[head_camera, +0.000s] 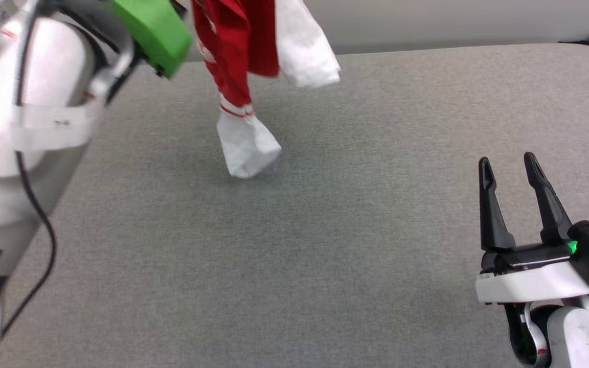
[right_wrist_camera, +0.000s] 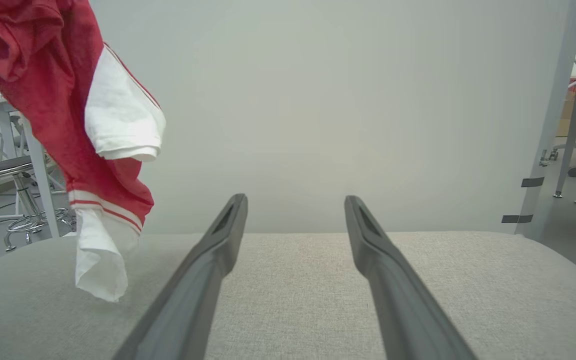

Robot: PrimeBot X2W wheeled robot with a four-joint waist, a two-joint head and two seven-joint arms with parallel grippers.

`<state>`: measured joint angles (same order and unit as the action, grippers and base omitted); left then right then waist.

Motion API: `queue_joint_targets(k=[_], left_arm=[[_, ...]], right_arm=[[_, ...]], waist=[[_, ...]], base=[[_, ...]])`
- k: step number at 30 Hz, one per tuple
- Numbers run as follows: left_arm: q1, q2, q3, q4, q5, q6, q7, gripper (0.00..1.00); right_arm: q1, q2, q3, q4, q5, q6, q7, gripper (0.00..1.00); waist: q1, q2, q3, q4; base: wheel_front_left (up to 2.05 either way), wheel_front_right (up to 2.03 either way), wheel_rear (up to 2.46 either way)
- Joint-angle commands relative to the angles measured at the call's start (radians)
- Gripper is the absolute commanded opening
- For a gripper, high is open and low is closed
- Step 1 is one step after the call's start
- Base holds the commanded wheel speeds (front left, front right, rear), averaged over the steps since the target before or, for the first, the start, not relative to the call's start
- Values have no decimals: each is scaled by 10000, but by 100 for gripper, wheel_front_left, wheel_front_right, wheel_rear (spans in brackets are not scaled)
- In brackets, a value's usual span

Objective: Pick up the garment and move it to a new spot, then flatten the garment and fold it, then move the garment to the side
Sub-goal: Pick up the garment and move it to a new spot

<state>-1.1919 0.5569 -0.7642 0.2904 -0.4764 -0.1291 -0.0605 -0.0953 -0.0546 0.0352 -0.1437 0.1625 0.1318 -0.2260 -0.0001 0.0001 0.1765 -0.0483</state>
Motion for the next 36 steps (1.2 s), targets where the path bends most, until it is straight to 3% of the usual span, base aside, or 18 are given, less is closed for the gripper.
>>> queue_joint_targets(k=[1,12,16,20,21,22,24,25,28,32,36], left_arm=[[467,-288,-214,58,-82,-14,-20,0],[4398,-3313,-2460,1581,-1023,91,-266,0],[5436,-4137,-3347,2277,-1167,54,-208,0],[6008,-4593,-3994,3095,-1297,25,-96,0],[6029,-4655,-4088,3221,-1316,20,-81,78],[6015,-4720,-4147,3337,-1342,16,-138,100],[5926,-4785,-4120,3500,-1386,12,-348,100],[5653,-4762,-3495,3515,-1681,146,-1192,100],[5532,-4518,-2943,3202,-1858,396,-1591,100],[5566,-3855,-1970,2370,-2050,881,-1905,100],[6049,-2872,-812,1241,-1950,1671,-1999,100]], right_arm=[[115,37,-50,35,87,-11,-71,100],[263,42,-301,-239,128,-11,302,100],[332,42,-299,-305,120,-11,458,100],[381,42,-174,-278,134,-11,563,100],[388,42,-158,-275,145,-11,573,100],[402,42,-172,-269,152,-11,576,100],[430,42,-203,-232,159,-11,579,100],[592,43,-323,-93,222,-11,568,100],[721,43,-389,-20,258,-11,571,100],[859,43,-443,103,283,-11,584,100],[1000,43,-496,225,319,-11,573,100]], waist=[[1,-1,-254,-544],[1,-1,-659,-1000],[1,-1,-646,-985],[1,-1,-643,-872],[1,-1,-640,-831],[1,-1,-652,-743],[1,-1,-717,-596],[1,-1,-1068,-129],[1,-1,-1302,145],[1,-1,-1555,474],[1,-1,-1763,746]], base=[[0,0,0],[0,0,0],[0,0,0],[0,0,0],[0,0,0],[0,0,0],[0,0,0],[0,0,0],[0,0,0],[0,0,0],[0,0,0]])
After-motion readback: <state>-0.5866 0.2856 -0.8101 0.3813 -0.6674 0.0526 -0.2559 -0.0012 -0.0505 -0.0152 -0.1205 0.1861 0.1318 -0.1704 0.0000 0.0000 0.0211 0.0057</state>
